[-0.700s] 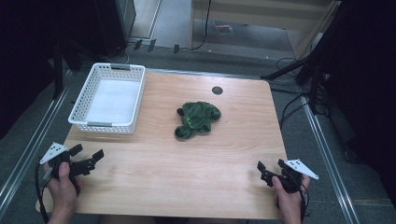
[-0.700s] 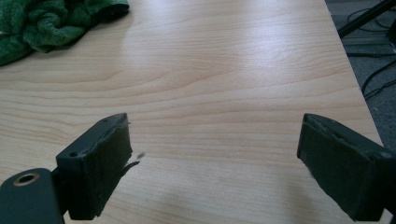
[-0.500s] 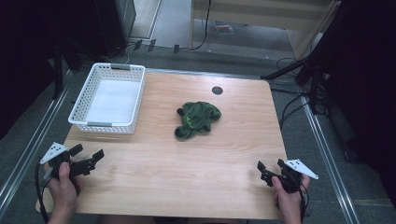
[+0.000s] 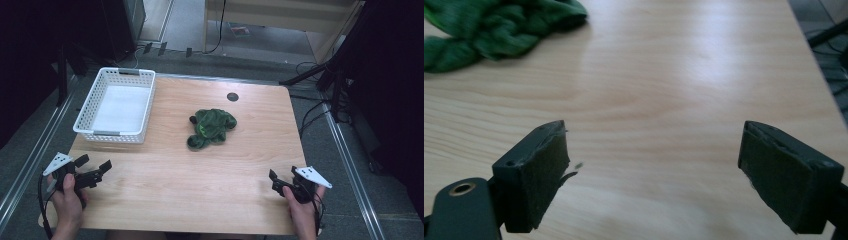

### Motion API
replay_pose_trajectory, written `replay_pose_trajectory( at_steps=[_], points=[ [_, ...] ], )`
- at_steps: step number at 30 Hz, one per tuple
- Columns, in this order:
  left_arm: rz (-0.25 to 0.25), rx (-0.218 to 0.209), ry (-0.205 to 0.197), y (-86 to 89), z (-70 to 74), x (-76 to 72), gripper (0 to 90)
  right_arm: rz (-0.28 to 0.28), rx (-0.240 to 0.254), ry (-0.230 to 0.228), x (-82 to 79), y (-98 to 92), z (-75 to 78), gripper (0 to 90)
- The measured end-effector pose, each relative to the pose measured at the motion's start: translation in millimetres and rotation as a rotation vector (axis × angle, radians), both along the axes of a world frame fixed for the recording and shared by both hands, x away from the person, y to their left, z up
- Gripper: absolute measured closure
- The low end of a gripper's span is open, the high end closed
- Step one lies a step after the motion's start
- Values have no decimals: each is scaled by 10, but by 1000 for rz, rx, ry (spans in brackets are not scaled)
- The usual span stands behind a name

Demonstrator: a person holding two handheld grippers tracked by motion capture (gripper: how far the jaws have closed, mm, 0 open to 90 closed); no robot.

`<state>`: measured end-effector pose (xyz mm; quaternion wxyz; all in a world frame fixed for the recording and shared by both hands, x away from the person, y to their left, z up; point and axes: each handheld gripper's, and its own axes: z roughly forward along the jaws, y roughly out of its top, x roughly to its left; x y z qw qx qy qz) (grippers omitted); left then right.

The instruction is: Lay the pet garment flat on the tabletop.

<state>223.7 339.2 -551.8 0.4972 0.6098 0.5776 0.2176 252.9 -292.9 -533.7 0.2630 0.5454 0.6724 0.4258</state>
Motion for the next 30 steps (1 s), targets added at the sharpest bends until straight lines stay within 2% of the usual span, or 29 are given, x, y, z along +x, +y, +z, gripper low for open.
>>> replay_pose_trajectory(
  at_steps=[2,3,4,5,8,12,13,14,17,18,19,24,25,26,29,30],
  points=[
    [0,-3,3,0,1,-1,5,12,4,-4,19,67,38,125],
    [0,-6,2,4,1,-2,5,41,3,-14,65,218,115,125],
    [0,-6,2,4,1,-2,5,41,3,-14,65,218,115,125],
    [-2,-10,1,6,0,-2,5,76,-15,-12,116,383,183,125],
    [-1,-11,1,8,0,-3,5,111,-62,-21,219,635,282,125],
    [0,-14,-1,9,0,-2,5,139,-38,-36,389,911,410,126],
    [-1,-15,-1,9,0,-2,5,139,-38,-36,389,911,410,126],
    [-3,-18,0,13,0,-2,5,158,-35,-35,479,1039,457,126],
    [-3,-22,-2,15,-2,1,5,203,-40,-31,602,1221,514,126],
    [-3,-22,-2,16,-2,0,5,203,-40,-31,602,1221,514,126],
    [-3,-24,-3,16,-3,1,5,230,-52,-23,681,1350,538,125],
    [-5,-24,-2,17,-3,3,5,289,-106,-38,831,1715,548,129],
    [-5,-24,-2,17,-3,3,5,289,-106,-38,831,1715,548,129],
    [-3,-27,-2,18,-4,4,5,305,-117,-38,889,1847,534,128],
    [-3,-27,-1,20,-3,4,5,312,-115,-35,957,1954,512,125],
    [-3,-28,-1,19,-4,5,5,315,-107,-20,1036,2031,488,118]
  ],
)
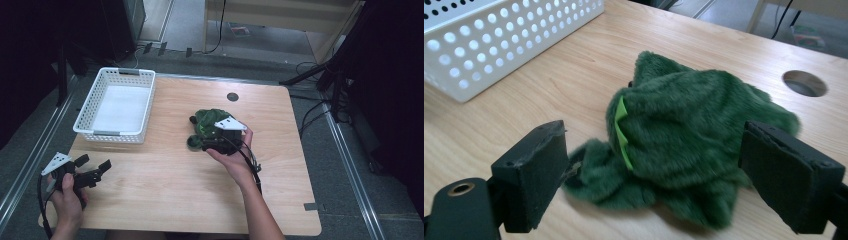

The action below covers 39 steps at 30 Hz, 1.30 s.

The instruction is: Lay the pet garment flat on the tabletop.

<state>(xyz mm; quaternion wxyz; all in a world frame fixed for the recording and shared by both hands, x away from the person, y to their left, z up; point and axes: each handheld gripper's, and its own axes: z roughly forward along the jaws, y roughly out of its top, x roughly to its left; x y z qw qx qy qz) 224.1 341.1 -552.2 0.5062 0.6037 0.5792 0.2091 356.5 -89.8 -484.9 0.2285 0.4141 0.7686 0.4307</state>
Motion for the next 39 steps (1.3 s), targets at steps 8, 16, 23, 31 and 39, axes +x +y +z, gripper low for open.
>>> replay_pose_trajectory(
  at_steps=[8,16,23,31,39],
  points=[
    [-2,-6,-2,9,0,-1,5,-20,-44,75,297,158,-179,63],
    [-5,-15,0,15,-1,4,5,-60,-173,104,442,275,-463,131],
    [-5,-5,9,6,11,6,5,-130,-201,82,424,324,-581,439],
    [-57,-9,26,-226,240,46,19,-162,-94,116,478,235,-548,750],
    [-196,-5,-62,-762,732,273,20,-118,-12,81,310,26,-306,800]
  ],
)
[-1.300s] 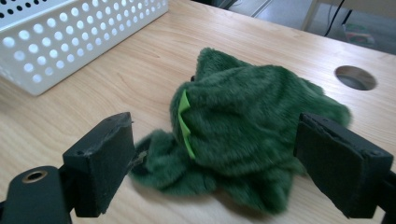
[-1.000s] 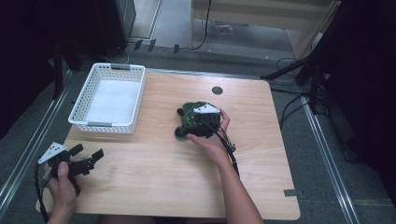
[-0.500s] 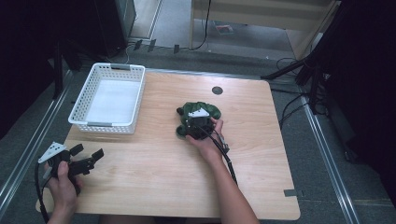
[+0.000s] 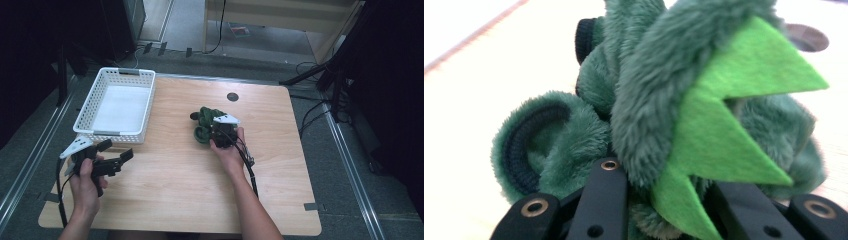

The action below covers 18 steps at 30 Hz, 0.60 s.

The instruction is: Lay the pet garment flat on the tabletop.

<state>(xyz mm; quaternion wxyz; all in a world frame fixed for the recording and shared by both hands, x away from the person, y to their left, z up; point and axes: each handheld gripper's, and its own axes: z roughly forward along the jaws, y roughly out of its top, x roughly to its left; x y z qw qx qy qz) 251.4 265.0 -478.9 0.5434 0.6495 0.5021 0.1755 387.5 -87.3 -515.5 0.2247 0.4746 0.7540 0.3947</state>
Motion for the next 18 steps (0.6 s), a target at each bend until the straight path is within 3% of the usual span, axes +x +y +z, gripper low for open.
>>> replay_pose_trajectory(
  at_steps=[1,3,6,8,10,11,12,13,14,15,18],
  points=[
    [0,0,0,0,0,0,20,0,0,0,0,0,0,800],
    [-46,4,-8,-221,61,91,33,36,25,-31,-151,-51,150,799],
    [-82,8,-14,-340,59,90,41,64,46,-54,-280,-77,271,799],
    [-122,-2,2,-445,40,90,41,86,67,-69,-432,-100,379,798],
    [-167,17,9,-536,35,69,41,110,64,-87,-595,-104,447,797],
    [-185,28,7,-575,35,49,41,129,59,-94,-761,-103,472,797],
    [-212,33,3,-627,33,7,41,137,57,-93,-845,-104,472,796],
    [-212,33,3,-627,33,7,41,137,57,-93,-845,-104,472,796],
    [-223,24,8,-669,8,-19,41,157,54,-87,-1006,-108,449,795],
    [-223,24,8,-669,8,-19,41,157,54,-87,-1006,-108,449,795],
    [-248,31,28,-724,-65,-25,42,178,38,-67,-1234,-108,366,794]
  ],
)
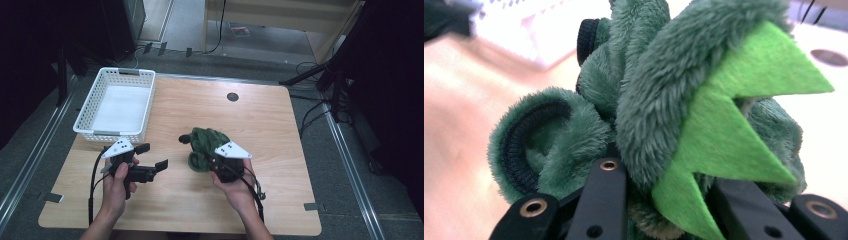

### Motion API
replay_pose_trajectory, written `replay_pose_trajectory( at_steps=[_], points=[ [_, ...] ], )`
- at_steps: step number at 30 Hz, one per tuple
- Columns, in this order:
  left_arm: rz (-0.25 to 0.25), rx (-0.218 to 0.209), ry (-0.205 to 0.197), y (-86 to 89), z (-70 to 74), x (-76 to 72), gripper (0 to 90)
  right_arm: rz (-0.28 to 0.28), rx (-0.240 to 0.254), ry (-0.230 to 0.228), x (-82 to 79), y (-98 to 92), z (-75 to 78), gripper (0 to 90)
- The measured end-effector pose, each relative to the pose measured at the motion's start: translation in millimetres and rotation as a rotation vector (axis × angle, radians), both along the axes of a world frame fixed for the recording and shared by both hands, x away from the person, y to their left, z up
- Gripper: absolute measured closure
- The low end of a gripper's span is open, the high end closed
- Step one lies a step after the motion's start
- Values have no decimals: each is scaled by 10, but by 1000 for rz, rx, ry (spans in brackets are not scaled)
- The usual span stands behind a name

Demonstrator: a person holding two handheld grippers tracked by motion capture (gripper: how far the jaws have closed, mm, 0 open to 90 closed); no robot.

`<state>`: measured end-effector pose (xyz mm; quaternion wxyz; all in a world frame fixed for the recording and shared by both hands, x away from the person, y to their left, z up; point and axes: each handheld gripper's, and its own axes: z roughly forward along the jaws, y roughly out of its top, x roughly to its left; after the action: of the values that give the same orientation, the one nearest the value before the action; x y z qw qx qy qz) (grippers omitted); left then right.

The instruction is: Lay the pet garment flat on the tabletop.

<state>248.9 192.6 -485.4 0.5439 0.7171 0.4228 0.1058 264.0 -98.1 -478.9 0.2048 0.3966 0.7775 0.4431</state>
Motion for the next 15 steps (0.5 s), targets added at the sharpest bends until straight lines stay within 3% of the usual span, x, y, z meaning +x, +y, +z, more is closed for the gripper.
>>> replay_pose_trajectory(
  at_steps=[2,3,5,6,9,11,14,15],
  points=[
    [-13,0,14,-38,-62,-5,43,10,-33,1,-143,2,-57,792],
    [-19,-6,21,-62,-94,-9,54,12,-24,14,-224,-9,-83,791],
    [-38,14,50,-145,-181,-3,71,19,-56,28,-400,-10,-190,731],
    [-35,20,60,-173,-204,2,71,22,-57,42,-421,-14,-229,680],
    [-29,52,95,-228,-254,18,72,83,-3,143,-397,-59,-304,429],
    [-28,55,99,-235,-266,18,97,102,3,140,-414,-86,-283,364],
    [-25,93,125,-253,-343,38,143,121,23,123,-424,-139,-224,358],
    [-32,96,132,-256,-368,48,143,121,13,113,-417,-147,-218,413]
  ],
)
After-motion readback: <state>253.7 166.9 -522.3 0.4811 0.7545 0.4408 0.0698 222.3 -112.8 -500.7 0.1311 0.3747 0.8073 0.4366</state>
